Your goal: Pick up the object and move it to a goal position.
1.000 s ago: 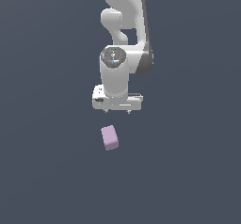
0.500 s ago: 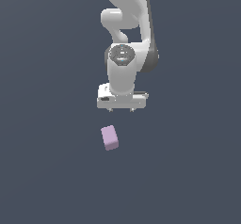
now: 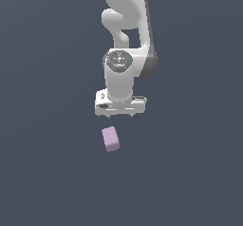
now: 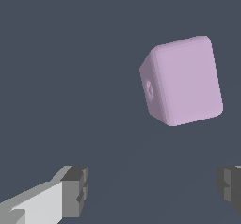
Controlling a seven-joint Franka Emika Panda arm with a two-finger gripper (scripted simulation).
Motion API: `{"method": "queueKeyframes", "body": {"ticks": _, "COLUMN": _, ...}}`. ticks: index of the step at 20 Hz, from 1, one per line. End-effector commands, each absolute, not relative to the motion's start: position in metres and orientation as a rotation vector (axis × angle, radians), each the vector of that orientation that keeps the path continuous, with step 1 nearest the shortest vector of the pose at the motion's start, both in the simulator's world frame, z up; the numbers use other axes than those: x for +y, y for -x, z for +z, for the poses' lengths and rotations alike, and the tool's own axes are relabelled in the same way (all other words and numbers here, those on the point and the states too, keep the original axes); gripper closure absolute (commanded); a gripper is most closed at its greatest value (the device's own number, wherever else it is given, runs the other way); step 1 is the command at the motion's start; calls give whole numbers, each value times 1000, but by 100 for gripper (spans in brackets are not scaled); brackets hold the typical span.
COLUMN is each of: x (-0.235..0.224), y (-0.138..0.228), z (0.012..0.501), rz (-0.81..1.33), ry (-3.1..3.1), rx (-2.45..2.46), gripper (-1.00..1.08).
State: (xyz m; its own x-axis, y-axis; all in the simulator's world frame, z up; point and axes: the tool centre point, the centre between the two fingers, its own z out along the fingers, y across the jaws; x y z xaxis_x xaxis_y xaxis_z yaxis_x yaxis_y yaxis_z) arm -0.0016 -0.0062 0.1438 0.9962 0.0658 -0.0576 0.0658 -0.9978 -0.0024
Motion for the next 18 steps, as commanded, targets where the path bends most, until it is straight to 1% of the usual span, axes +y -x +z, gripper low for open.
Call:
{"method": "queueKeyframes", "body": {"ticks": 1, "x": -12, "y": -8, "z": 140, "rz": 79, "ry": 3136, "rx": -151, "gripper": -92}}
{"method": "queueKeyframes", "body": {"ticks": 10, "x": -37, "y": -49, "z": 123, "rz": 26, "ry": 3119, "rx": -367, "gripper": -92}}
{"method": "queueKeyframes", "body": {"ticks": 18, "x": -50, "y": -66, "z": 114, "rz": 2, "ry": 3108, "rx": -461, "gripper": -92}}
